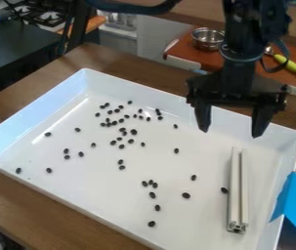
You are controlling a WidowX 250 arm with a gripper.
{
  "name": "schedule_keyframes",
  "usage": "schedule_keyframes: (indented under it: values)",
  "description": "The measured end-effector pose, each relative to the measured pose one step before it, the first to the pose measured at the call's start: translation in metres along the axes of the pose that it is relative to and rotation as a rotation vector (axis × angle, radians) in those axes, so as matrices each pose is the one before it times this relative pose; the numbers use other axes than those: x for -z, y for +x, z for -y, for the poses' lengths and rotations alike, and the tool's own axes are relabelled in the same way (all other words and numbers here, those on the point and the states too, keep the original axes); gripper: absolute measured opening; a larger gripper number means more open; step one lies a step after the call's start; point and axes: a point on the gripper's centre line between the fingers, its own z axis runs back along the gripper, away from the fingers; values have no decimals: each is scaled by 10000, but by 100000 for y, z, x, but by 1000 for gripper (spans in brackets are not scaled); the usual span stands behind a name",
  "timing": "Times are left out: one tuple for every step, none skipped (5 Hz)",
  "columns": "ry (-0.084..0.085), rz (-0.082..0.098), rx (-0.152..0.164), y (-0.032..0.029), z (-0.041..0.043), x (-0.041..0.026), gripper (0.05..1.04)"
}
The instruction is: Sweep into pile
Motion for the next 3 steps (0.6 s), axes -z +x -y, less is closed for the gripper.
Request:
schedule_keyframes:
  values:
    - [832,-340,-184,-606,-737,1269,999]
    - [229,107,-224,-345,183,287,999]
    - [125,-144,75,-1520,-116,1156,999]
